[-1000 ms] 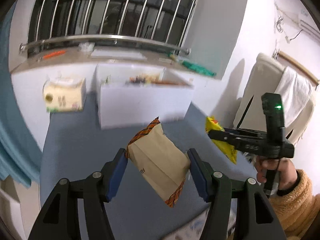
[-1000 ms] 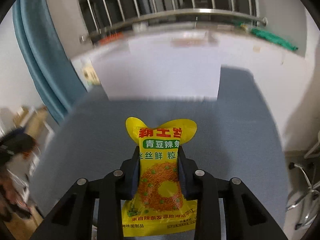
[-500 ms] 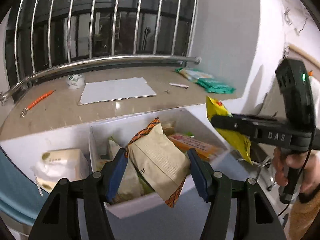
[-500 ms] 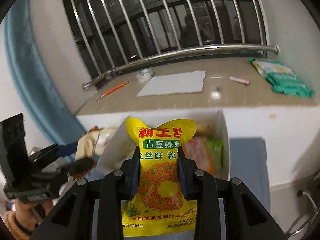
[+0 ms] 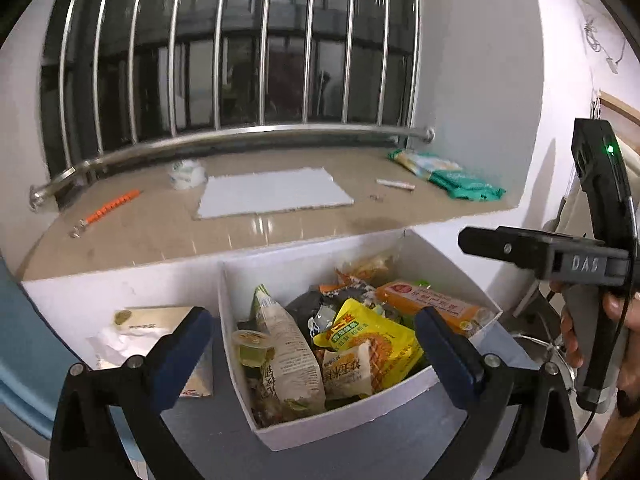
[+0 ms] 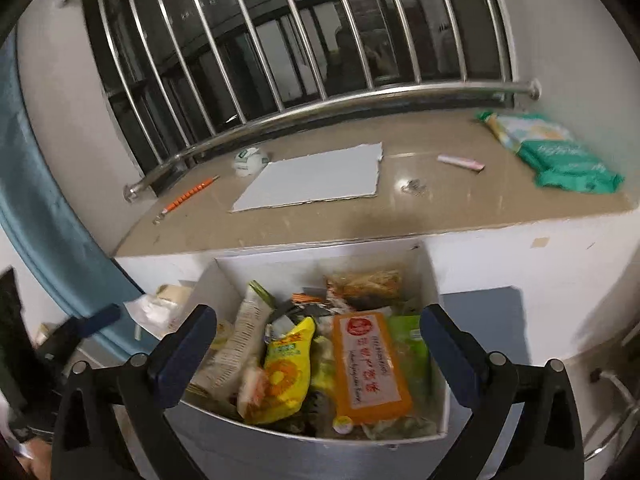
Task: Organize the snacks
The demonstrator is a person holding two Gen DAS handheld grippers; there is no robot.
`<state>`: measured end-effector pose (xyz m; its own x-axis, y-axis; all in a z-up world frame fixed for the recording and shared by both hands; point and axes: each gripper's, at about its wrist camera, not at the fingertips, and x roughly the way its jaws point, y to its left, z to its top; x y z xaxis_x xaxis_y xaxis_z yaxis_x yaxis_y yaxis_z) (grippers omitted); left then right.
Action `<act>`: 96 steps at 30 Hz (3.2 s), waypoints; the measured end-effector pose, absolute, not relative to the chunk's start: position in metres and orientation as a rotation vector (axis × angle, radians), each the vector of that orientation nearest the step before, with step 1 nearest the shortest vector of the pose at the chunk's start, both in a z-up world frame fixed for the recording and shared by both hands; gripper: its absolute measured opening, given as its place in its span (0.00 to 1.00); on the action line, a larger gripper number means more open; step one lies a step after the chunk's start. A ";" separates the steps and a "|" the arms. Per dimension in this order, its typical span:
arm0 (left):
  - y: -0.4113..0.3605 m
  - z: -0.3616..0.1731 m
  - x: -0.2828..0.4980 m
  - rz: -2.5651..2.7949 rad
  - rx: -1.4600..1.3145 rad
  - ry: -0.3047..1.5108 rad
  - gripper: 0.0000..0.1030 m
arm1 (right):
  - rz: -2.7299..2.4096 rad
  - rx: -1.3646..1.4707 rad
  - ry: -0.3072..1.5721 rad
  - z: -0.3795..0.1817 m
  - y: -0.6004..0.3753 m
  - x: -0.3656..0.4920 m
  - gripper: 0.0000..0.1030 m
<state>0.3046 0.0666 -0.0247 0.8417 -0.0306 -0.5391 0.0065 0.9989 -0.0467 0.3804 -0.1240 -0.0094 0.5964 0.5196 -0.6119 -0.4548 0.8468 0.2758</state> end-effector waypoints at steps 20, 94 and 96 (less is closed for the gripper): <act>0.010 0.007 0.116 -0.009 -0.168 0.516 1.00 | 0.691 -0.014 0.486 0.037 -0.182 0.169 1.00; -0.029 -0.017 0.018 0.027 -0.101 0.546 1.00 | 0.676 -0.041 0.529 0.008 -0.213 0.048 1.00; -0.029 -0.017 0.018 0.027 -0.101 0.547 1.00 | 0.677 -0.041 0.529 0.008 -0.214 0.048 1.00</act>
<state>0.0178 -0.0294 -0.0166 0.8541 -0.0014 -0.5201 -0.0523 0.9947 -0.0886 0.0481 -0.2137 0.0077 0.6528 0.5866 -0.4793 -0.6069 0.7836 0.1325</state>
